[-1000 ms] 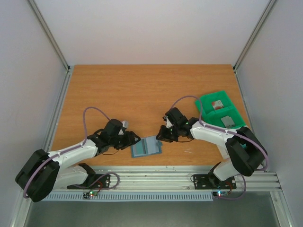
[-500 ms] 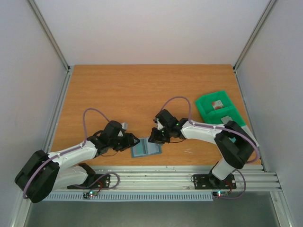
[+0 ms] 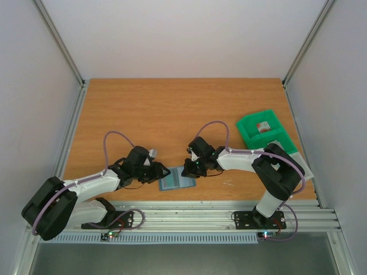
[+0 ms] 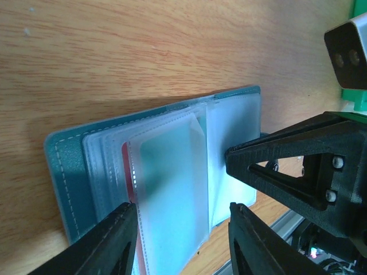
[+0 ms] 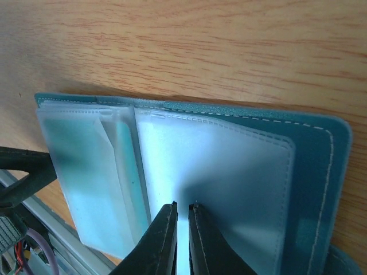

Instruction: Take the credit cards out of the card holder

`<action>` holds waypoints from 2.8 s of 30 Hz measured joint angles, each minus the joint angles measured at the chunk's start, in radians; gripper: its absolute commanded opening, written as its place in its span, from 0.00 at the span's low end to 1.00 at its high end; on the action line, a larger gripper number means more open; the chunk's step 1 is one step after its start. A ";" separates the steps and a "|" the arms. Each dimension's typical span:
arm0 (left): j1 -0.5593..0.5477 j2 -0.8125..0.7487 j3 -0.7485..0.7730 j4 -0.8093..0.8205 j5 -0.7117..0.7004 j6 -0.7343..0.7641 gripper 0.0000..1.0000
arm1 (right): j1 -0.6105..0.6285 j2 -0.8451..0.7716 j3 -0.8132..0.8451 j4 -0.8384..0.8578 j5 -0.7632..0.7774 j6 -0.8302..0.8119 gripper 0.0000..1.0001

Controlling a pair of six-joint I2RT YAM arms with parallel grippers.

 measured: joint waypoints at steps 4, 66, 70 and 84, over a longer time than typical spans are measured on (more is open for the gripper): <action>0.002 0.013 0.000 0.019 0.012 0.000 0.38 | 0.000 0.000 -0.002 0.004 0.000 0.001 0.07; -0.071 0.169 0.048 0.306 0.169 -0.114 0.39 | -0.012 -0.343 -0.027 -0.199 0.216 -0.023 0.23; -0.071 0.169 0.048 0.308 0.168 -0.113 0.40 | -0.012 -0.342 -0.027 -0.207 0.217 -0.025 0.23; -0.064 0.113 0.048 0.195 0.060 -0.072 0.37 | -0.012 -0.257 -0.026 -0.155 0.121 -0.034 0.20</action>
